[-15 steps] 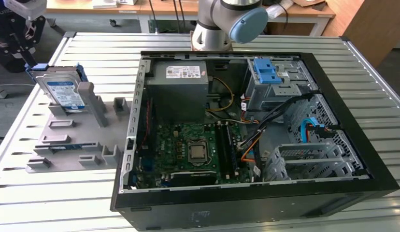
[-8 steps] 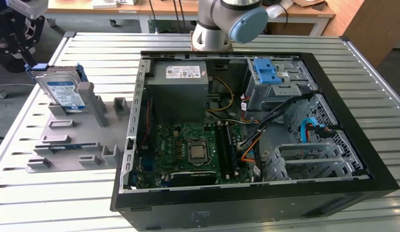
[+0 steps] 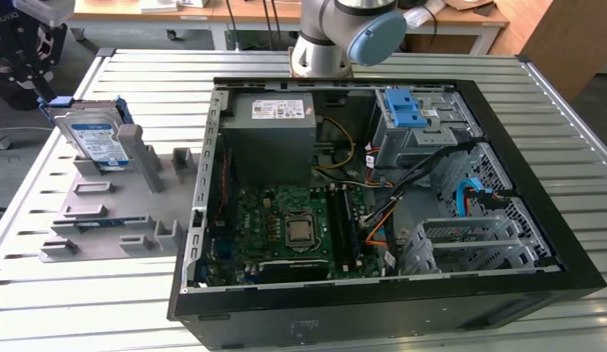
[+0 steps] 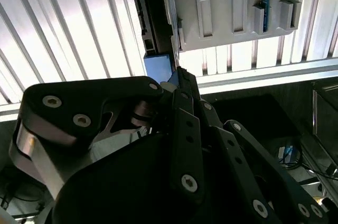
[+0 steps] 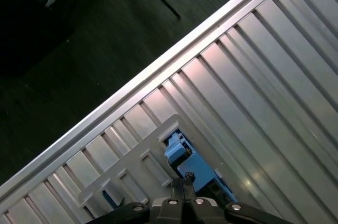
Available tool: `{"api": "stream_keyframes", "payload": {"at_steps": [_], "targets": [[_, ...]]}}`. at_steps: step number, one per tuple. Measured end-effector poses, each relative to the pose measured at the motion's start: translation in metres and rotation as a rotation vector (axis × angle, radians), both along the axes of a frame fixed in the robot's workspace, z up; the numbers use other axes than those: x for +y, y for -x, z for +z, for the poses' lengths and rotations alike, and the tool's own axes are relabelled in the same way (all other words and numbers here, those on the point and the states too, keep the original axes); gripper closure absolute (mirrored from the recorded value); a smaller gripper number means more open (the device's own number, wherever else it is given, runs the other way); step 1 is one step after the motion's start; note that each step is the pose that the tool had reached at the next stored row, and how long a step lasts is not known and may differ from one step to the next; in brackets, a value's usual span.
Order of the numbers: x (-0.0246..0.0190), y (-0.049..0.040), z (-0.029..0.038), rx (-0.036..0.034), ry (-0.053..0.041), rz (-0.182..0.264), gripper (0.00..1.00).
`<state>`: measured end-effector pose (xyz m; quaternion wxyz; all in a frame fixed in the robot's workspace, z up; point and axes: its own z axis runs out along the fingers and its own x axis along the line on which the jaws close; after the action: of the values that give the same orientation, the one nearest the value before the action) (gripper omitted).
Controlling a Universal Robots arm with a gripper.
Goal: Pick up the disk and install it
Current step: 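Pick up the disk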
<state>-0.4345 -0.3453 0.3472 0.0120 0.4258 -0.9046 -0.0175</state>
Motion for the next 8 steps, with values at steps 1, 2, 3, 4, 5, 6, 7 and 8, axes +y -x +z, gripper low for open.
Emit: {"api": "stream_keyframes", "payload": {"at_steps": [1, 2, 3, 4, 5, 6, 7, 8], "targets": [[0.0, 0.0, 0.0, 0.0, 0.0, 0.007, 0.89], [0.0, 0.0, 0.0, 0.0, 0.0, 0.015, 0.89], [0.0, 0.0, 0.0, 0.0, 0.0001, 0.022, 0.89], [0.0, 0.0, 0.0, 0.0, 0.0, 0.03, 0.89], [0.0, 0.0, 0.0, 0.0, 0.0, 0.037, 0.89], [0.0, 0.0, 0.0, 0.0, 0.0001, 0.044, 0.89], [0.0, 0.0001, 0.0, 0.0, 0.0, 0.051, 0.89], [0.0, 0.0001, 0.0, 0.0, 0.0, 0.058, 0.89]]}}
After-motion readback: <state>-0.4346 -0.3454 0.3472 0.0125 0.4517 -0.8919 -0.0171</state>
